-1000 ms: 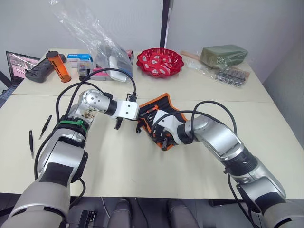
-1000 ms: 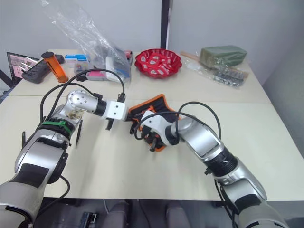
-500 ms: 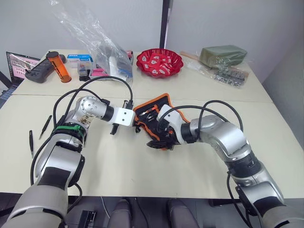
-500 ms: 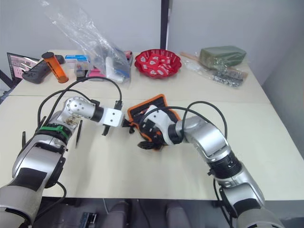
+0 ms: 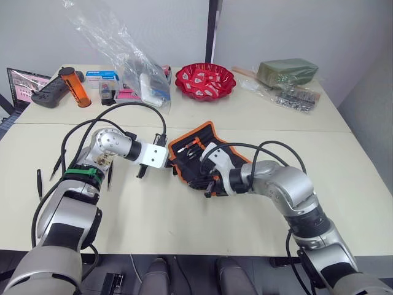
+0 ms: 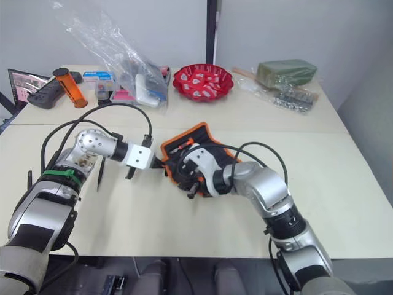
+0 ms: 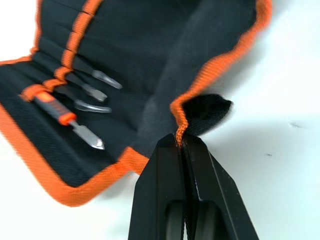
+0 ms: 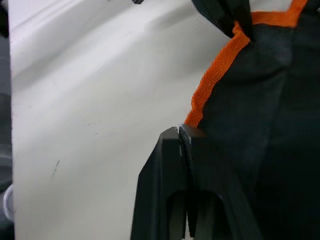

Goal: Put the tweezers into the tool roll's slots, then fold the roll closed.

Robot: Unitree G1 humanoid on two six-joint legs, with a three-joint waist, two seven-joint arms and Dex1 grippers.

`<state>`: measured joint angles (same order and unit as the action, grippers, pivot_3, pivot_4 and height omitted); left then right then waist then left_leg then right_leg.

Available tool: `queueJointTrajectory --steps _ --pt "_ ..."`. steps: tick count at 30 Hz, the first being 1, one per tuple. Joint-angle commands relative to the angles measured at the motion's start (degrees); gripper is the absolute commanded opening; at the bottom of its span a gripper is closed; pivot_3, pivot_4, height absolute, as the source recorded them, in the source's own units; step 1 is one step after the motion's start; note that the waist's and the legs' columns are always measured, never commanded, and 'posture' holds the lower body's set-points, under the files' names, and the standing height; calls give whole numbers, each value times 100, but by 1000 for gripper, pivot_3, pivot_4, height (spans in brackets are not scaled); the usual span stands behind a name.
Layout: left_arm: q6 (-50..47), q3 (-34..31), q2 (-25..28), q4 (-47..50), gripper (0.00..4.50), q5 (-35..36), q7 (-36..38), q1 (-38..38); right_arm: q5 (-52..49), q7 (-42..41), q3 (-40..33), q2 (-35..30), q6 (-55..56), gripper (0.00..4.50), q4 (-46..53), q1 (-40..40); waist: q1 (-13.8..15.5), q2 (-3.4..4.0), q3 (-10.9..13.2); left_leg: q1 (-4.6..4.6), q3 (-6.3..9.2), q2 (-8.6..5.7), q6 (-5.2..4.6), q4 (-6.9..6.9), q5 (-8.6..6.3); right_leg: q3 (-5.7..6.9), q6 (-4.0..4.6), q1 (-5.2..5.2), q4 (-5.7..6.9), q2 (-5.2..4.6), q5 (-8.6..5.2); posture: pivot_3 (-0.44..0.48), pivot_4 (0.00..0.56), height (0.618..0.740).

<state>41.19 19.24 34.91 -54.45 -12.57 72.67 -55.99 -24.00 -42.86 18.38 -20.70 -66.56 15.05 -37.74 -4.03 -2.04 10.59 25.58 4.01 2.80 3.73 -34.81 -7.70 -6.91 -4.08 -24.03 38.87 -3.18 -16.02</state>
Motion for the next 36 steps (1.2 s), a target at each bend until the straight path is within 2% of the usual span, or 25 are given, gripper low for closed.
queueJointTrajectory --steps 1,5,10,13,17,22,25,26,36 --pt "106 91 160 158 0 -177 -92 92 -79 41 71 74 60 18 -53 69 1 0 0 0 0 0 0 -1 0 0 0 0 1 0 0 0 150 740" --pt "233 250 208 203 0 -369 -154 268 41 123 227 132 164 18 -338 226 7 -1 -1 -5 1 0 0 -2 0 0 0 6 1 0 0 0 150 740" --pt "457 442 223 38 0 -665 -422 178 -146 156 -49 227 122 18 -475 219 5 -1 -2 -26 2 0 0 -1 0 0 -6 25 3 2 -4 0 150 740" --pt "540 502 212 -49 0 -734 -509 130 -751 -101 -605 352 -29 857 -234 182 11 -1 -2 -34 2 0 0 -5 0 0 -33 41 -1 2 -20 0 150 740" --pt "607 540 214 -140 0 -748 -553 87 -1418 -281 -1242 414 -135 2220 -35 27 8 -1 -2 -45 9 0 0 -4 0 6 -34 56 -2 2 -21 0 150 740" --pt "655 558 224 -230 0 -769 -623 33 -908 -107 -1055 369 708 3917 -569 -230 4 0 -2 -54 12 0 0 -4 0 11 -36 67 -4 2 -23 0 150 740" --pt "628 542 211 -262 0 -708 -616 21 -468 -81 -687 396 1256 3917 -974 -303 4 0 -2 -57 13 0 0 -4 0 11 -38 68 -5 2 -25 0 150 740" --pt "620 536 206 -262 0 -689 -608 17 -327 -126 -532 396 1447 3433 -1108 -275 4 0 -2 -57 12 0 0 -4 0 11 -38 68 -5 2 -25 0 150 740" --pt "561 477 190 -213 0 -551 -509 46 516 -337 29 405 2665 47 -2151 111 5 0 -2 -57 13 0 0 -4 0 11 -38 70 -5 3 -25 0 150 740"
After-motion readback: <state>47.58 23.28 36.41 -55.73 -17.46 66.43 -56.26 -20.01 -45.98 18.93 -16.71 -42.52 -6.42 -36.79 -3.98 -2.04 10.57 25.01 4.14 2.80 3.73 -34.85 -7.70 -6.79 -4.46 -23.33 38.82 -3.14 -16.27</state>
